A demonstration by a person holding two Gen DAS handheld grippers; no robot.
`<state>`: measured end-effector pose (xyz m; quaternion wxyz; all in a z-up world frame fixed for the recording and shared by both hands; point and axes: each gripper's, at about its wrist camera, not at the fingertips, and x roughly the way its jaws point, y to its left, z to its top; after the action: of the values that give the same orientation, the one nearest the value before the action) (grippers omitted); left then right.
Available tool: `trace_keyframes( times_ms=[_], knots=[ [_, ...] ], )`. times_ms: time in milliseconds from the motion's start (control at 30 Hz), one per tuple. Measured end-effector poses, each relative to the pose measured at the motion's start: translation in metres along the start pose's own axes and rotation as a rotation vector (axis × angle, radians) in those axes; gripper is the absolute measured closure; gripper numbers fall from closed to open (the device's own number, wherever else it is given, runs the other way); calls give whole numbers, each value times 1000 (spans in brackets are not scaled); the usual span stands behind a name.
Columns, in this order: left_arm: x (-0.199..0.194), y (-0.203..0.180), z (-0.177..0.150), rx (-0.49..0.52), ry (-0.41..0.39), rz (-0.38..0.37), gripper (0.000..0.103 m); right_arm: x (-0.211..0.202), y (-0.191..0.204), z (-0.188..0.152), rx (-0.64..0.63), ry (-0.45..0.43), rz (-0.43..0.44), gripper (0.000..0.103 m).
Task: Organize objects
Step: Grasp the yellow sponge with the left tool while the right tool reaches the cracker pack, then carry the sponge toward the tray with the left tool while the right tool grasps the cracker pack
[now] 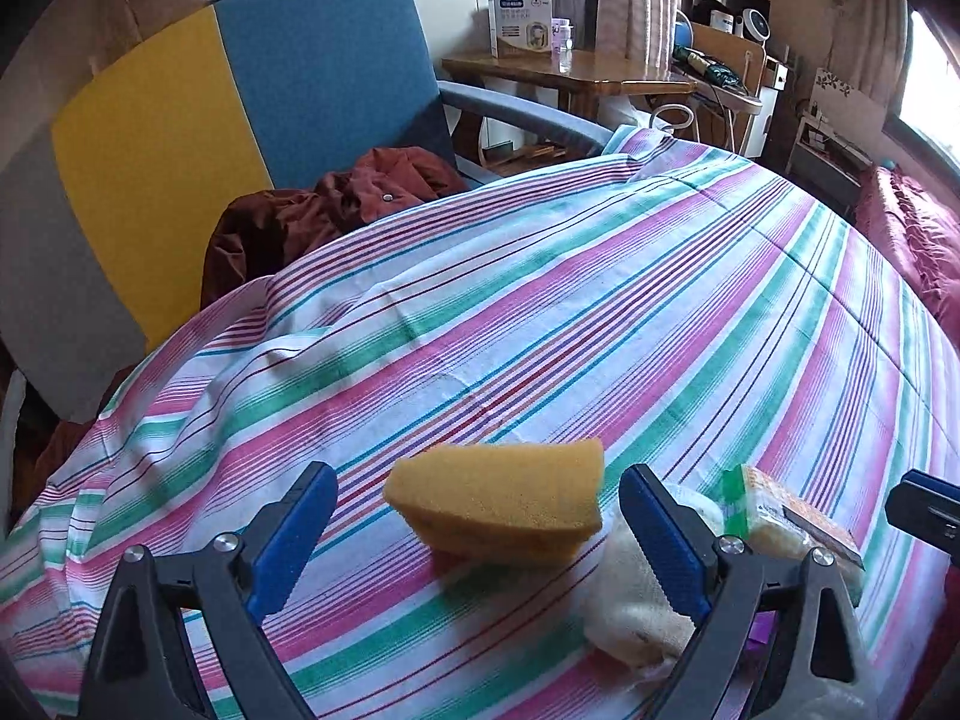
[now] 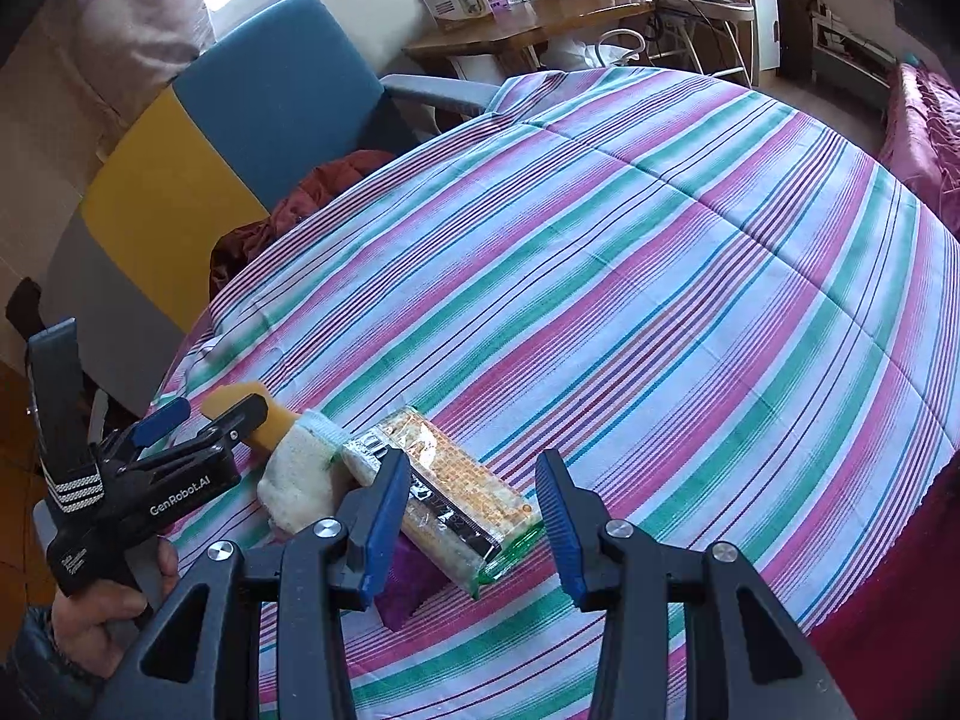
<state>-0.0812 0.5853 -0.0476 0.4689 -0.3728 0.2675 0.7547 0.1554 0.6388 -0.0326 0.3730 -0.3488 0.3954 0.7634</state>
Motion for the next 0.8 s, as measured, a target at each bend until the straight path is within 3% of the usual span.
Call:
trace_keyframes(
  times_ms=[33, 67, 267, 533, 733, 800],
  knots=[
    [2, 0, -1, -4, 5, -14, 31, 1, 0, 0, 2, 1, -9, 59],
    [2, 1, -3, -8, 17, -45, 36, 3, -2, 0, 6, 6, -13, 59],
    [-48, 14, -29, -69, -68, -78, 38, 7, -9, 2, 26, 20, -13, 59],
    [-107, 41, -99, -251, -32, -76, 38, 26, 0, -1, -10, 92, 18, 42],
    [-150, 41, -144, -262, -27, -83, 38, 44, 8, -2, -54, 156, 18, 35],
    [-164, 42, -155, -273, -33, -98, 37, 48, 13, -4, -91, 160, -19, 34]
  ],
)
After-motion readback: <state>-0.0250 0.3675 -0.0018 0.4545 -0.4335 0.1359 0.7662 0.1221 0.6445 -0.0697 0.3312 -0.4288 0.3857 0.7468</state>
